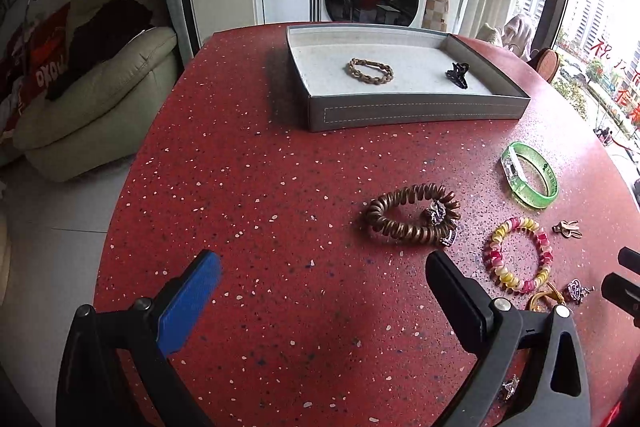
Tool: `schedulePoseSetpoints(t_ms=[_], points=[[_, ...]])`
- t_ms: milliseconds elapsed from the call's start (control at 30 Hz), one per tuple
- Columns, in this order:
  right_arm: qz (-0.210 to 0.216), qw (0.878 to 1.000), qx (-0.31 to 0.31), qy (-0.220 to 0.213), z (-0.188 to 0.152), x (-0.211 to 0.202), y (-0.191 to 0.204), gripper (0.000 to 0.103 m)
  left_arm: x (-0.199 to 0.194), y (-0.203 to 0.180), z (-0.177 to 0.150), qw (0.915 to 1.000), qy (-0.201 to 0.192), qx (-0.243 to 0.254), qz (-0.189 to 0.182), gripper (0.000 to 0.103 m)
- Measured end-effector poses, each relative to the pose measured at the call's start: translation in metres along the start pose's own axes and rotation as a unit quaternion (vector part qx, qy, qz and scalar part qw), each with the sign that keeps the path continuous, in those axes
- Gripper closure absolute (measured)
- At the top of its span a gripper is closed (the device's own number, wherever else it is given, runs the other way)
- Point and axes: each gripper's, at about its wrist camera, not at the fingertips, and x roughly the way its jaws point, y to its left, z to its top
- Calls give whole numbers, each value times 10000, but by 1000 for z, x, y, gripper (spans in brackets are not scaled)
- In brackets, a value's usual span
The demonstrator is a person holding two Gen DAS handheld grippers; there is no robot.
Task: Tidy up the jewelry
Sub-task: 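Withdraw both tools from the tray back over the table, then grasp the brown coiled hair tie with the left tool while the right tool grasps the heart pendant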
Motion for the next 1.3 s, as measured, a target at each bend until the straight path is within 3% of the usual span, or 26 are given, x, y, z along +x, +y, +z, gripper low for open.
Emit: schedulePoseSetpoints(t_ms=[233, 467, 633, 700, 867, 1000, 1100, 1167, 1200, 1233, 1300], points=[[-187, 9998, -97, 9, -18, -4, -9, 0, 13, 7, 23, 9992, 137, -286, -236, 0], [-289, 9992, -254, -53, -17, -3, -4, 2, 30, 1, 39, 9993, 308, -110, -185, 0], [-307, 9981, -524, 49, -19, 4, 7, 16, 38, -8, 37, 9993, 366, 82, -73, 0], [-333, 9974, -636, 103, -20, 7, 11, 26, 41, -11, 36, 9990, 410, 167, -37, 8], [-340, 9952, -888, 207, -21, 16, 20, 41, 42, -14, 34, 9988, 397, 287, 50, 11], [-412, 9928, -1105, 193, -24, 17, 27, 48, 39, -22, 32, 9981, 308, 530, 101, 22], [-380, 9925, -1149, 199, -25, 16, 30, 54, 36, -29, 30, 9971, 259, 714, 53, 36], [-367, 9918, -1207, 214, -26, 15, 33, 59, 34, -33, 29, 9963, 233, 825, -7, 56], [-356, 9913, -1245, 221, -27, 15, 35, 64, 33, -35, 28, 9959, 230, 879, -25, 59], [-352, 9908, -1283, 228, -27, 15, 37, 68, 33, -36, 28, 9955, 227, 922, -23, 70], [-357, 9901, -1333, 240, -28, 14, 40, 74, 31, -37, 27, 9951, 211, 962, -16, 71]])
